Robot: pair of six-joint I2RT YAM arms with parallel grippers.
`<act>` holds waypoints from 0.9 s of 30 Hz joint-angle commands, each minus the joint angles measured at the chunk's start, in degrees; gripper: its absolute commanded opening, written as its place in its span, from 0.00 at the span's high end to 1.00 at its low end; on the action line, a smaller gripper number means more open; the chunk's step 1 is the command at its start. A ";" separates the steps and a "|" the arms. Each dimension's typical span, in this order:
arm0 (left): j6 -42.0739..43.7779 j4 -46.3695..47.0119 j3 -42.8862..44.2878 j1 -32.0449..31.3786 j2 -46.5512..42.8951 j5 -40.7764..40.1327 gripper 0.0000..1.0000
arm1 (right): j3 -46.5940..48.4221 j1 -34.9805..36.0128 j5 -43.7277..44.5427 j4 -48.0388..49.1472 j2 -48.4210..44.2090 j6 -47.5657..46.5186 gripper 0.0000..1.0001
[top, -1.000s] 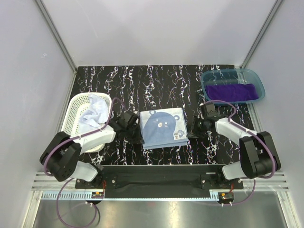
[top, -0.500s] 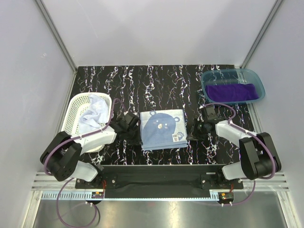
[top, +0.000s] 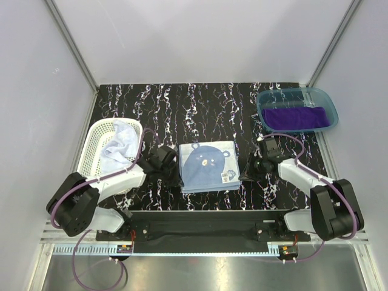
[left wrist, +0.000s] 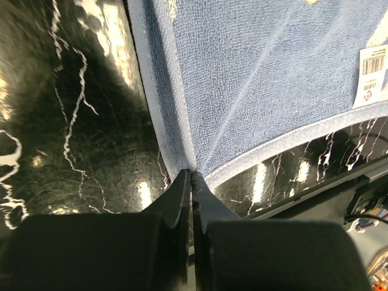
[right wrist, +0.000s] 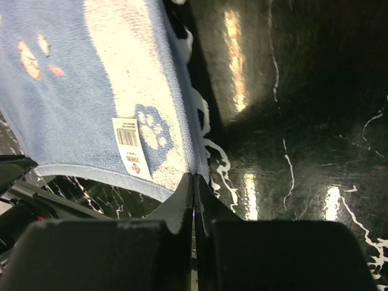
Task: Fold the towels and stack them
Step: Fold the towel
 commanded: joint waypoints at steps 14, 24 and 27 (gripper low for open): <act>1.51 -5.82 3.98 -1.91 -4.79 -3.33 1.00 | 2.41 1.22 0.72 -3.90 -4.09 2.07 1.00; -1.05 -3.46 -1.80 -4.29 -7.98 -1.83 1.00 | -6.72 1.57 -2.70 -0.93 -9.37 8.48 1.00; -2.27 0.50 -6.19 -4.37 -7.62 -0.60 1.00 | -9.01 1.57 -2.44 0.93 -9.37 9.54 1.00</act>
